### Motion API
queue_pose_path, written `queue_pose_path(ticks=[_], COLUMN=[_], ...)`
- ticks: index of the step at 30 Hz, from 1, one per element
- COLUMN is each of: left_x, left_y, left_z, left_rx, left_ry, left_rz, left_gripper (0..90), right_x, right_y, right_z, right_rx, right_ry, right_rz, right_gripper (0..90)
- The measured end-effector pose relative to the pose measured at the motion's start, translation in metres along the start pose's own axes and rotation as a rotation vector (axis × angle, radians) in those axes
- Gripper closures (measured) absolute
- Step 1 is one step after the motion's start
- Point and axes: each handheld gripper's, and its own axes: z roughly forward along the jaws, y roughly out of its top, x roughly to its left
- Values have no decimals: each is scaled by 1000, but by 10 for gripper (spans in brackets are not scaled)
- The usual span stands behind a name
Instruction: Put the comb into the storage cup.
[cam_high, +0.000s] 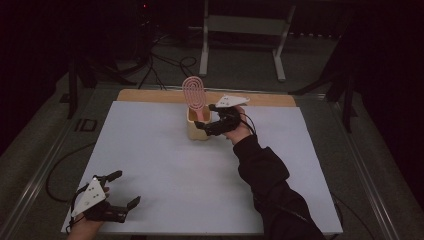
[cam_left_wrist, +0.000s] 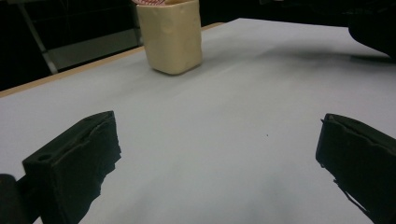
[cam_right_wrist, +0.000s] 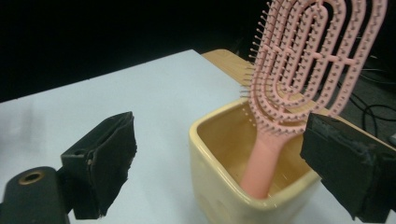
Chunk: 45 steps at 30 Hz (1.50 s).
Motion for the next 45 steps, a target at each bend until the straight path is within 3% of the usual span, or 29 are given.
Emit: queue_pose_path(ticks=[12, 25, 45], left_x=[0, 0, -1], left_y=[0, 0, 1], left_z=[0, 0, -1], left_rx=[1, 0, -1], left_ry=[2, 4, 5], left_rz=[2, 0, 1], left_gripper=[0, 0, 0], right_x=[1, 6, 13], right_y=[-5, -13, -49], right_z=[-22, -49, -82], right_rx=[46, 50, 67], right_ry=[28, 33, 13], right_rz=[38, 55, 69], right_gripper=[102, 100, 96])
